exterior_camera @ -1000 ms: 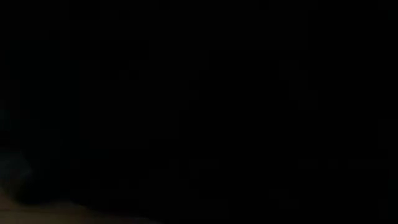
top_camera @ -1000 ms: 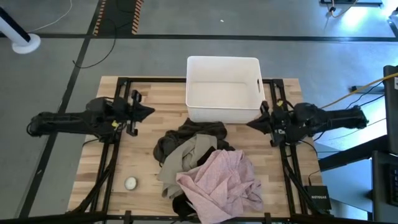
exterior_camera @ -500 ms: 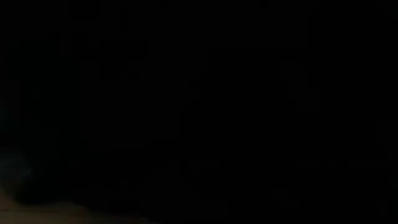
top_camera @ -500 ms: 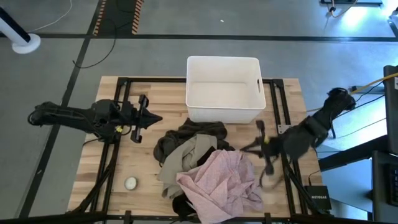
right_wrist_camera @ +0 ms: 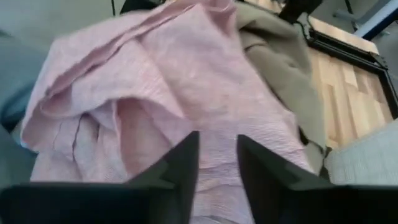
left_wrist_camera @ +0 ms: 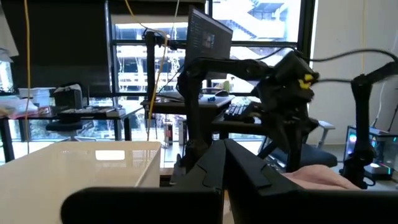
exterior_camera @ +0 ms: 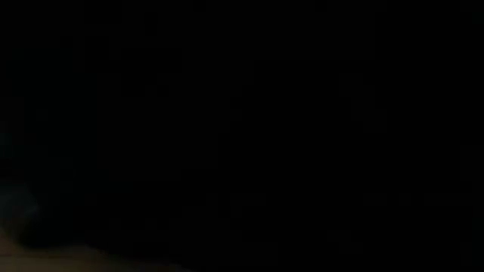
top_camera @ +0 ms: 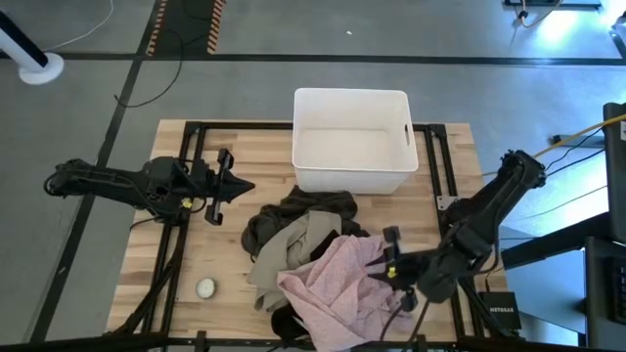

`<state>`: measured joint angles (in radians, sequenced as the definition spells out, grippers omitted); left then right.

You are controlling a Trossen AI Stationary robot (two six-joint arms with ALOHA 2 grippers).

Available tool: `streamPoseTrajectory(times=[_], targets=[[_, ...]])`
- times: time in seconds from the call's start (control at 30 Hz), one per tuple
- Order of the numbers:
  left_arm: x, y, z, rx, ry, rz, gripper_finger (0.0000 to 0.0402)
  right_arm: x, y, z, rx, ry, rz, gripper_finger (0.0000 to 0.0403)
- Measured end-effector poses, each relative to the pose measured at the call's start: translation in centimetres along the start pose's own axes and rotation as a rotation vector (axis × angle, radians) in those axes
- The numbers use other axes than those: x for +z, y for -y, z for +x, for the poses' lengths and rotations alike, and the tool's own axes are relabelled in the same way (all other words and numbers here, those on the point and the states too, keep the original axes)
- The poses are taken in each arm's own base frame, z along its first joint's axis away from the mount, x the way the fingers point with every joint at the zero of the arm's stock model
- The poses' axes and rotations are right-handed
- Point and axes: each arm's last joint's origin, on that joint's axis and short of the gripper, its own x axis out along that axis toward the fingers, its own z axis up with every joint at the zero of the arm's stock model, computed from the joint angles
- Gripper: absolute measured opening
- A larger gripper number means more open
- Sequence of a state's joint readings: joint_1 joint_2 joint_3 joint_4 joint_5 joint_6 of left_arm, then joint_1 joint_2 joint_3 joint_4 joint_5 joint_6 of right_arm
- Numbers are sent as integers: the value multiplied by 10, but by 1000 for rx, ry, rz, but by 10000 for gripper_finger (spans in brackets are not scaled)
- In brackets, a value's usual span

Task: Sort clothes
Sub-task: Put the pink cloth into the white laundry bin

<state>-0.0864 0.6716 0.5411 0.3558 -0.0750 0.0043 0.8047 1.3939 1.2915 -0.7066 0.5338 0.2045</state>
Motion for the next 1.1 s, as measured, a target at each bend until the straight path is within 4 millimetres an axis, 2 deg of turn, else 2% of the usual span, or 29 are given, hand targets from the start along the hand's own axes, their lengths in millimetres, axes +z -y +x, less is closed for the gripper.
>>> streamPoseTrajectory(times=[0.23,0.33,0.43,0.57,0.73,0.87,0.97,1.1], targets=[[-3,0,0,1,-35,-58,0,-2,-12,15,96,-51,0,260],[-4,0,1,2,-41,-99,0,1,-17,21,136,-29,36,294],[-6,0,2,3,-47,-121,0,4,-23,27,192,-8,-5,316],[-9,0,5,4,-64,-123,0,3,-26,31,208,-12,-45,327],[-10,1,7,4,-70,-122,0,0,-27,42,51,-23,-137,328],[-10,1,7,4,-67,-121,0,-3,-27,56,2,-53,-213,328],[-10,1,7,3,-67,-97,0,-7,-22,65,-71,-99,-265,328],[-10,0,7,3,-64,-97,0,-14,-3,76,-175,-193,-283,328]])
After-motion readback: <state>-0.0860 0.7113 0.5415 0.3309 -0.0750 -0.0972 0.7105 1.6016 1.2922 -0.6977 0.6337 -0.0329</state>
